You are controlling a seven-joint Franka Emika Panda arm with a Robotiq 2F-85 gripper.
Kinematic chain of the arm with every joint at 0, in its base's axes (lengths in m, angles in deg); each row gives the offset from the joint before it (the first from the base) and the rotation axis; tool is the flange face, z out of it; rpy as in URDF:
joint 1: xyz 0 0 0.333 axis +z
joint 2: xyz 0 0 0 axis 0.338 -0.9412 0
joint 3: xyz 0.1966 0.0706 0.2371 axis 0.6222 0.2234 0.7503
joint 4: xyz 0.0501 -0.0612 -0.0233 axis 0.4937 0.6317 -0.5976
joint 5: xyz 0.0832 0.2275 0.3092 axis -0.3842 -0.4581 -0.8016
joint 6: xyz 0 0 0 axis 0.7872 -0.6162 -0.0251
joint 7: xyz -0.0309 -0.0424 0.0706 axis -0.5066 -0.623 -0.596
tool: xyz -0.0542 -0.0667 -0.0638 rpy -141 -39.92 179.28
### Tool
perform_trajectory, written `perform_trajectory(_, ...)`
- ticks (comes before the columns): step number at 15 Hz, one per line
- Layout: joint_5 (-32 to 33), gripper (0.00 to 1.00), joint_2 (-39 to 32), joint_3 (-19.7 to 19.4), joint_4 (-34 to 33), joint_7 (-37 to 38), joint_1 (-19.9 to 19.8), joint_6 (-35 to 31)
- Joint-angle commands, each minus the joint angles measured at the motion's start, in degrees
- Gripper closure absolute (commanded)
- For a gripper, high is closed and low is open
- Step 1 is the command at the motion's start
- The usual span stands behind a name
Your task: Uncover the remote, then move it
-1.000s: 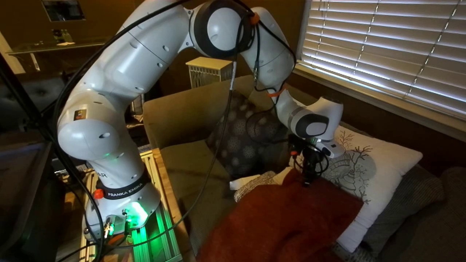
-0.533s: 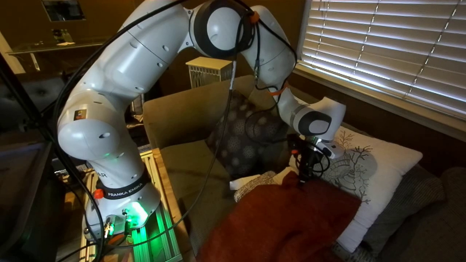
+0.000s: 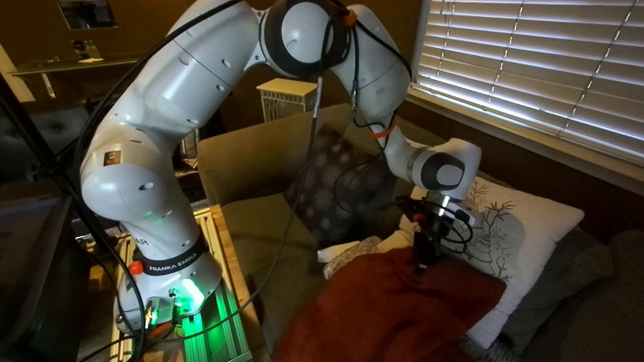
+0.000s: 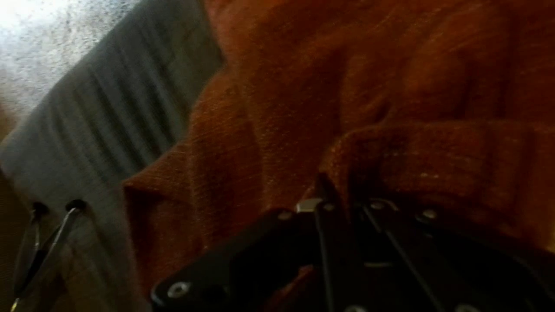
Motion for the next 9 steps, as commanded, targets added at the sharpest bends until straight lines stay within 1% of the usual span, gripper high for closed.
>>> perform_trajectory(1, 8.28, 0.98, 0.86, -4.12, 2.14, -0.71, 1.66, 3.88)
perform_trajectory(3, 12.3, 0.98, 0.68, -5.01, 3.11, -1.68, 1.42, 4.7)
perform_trajectory(6, 18.12, 0.98, 1.05, -6.1, 6.0, -3.32, 0.91, 3.49)
perform_trajectory(9, 20.53, 0.98, 0.24, -7.14, 5.94, -2.86, -0.31, 4.6)
